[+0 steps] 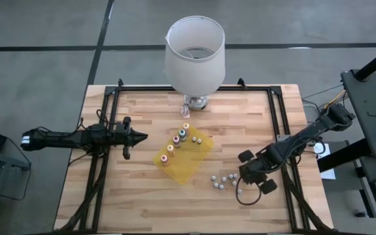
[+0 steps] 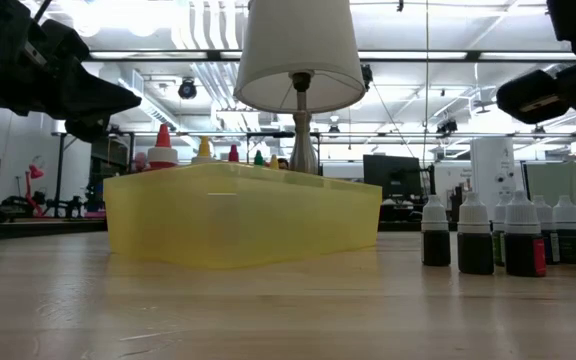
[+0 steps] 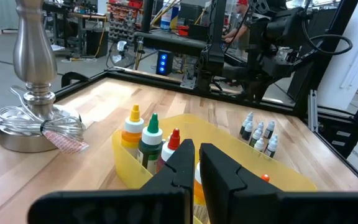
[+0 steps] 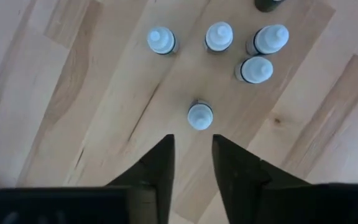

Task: Pick & Place food coloring
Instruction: Put the small right black food coloring bottle into the yellow bin

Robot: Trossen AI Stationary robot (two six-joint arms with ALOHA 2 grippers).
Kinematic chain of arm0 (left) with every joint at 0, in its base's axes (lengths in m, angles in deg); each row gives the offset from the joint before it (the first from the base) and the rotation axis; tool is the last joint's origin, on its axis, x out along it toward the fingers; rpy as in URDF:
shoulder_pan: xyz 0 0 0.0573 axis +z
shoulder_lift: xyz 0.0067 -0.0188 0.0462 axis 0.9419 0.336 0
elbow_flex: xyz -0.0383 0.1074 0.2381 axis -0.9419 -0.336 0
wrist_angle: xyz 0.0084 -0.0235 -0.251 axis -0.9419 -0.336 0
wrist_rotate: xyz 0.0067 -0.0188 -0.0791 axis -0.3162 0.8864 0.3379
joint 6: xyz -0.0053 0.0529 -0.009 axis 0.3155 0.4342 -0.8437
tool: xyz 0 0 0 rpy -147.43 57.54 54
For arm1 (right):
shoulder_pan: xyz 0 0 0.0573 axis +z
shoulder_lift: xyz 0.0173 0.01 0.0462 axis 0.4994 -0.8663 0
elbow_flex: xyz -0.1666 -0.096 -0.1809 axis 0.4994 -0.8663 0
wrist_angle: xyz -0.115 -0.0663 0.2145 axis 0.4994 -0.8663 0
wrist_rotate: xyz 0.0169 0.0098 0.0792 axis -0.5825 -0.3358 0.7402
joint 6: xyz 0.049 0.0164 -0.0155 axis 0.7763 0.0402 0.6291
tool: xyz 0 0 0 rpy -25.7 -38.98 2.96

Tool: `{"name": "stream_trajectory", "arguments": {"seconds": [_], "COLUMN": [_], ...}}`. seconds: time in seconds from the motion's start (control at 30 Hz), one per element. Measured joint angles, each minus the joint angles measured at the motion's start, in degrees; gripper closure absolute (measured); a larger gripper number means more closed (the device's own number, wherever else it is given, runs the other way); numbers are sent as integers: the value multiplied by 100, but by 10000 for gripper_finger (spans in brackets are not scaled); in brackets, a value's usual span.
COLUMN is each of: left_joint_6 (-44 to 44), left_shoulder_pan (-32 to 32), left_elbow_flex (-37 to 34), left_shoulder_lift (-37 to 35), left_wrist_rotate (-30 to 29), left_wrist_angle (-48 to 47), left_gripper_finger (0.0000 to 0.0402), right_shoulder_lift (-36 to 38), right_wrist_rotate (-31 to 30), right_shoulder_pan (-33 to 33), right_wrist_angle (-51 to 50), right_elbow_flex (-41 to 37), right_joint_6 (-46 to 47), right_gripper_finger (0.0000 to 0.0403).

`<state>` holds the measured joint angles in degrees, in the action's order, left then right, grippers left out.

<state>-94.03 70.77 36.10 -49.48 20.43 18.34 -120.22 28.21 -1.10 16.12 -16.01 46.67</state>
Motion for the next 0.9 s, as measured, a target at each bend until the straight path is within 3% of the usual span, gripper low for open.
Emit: {"name": "stream_trajectory", "arguments": {"seconds": [0.3, 0.9], "left_joint_6": [-1, 0], "left_shoulder_pan": [0, 0], "left_elbow_flex": [0, 0], "left_shoulder_lift": [0, 0], "left_wrist_rotate": [2, 1], "left_wrist_angle": [-2, -8], "left_gripper_finger": [401, 401], "right_shoulder_lift": [-246, -431], "right_wrist_rotate": [-415, -459], "right_shoulder_pan": [2, 306], "right_wrist_angle": [227, 712], "right_elbow_flex": [-31, -328], "right_joint_6": [4, 266], "right_gripper_finger": [248, 231]}}
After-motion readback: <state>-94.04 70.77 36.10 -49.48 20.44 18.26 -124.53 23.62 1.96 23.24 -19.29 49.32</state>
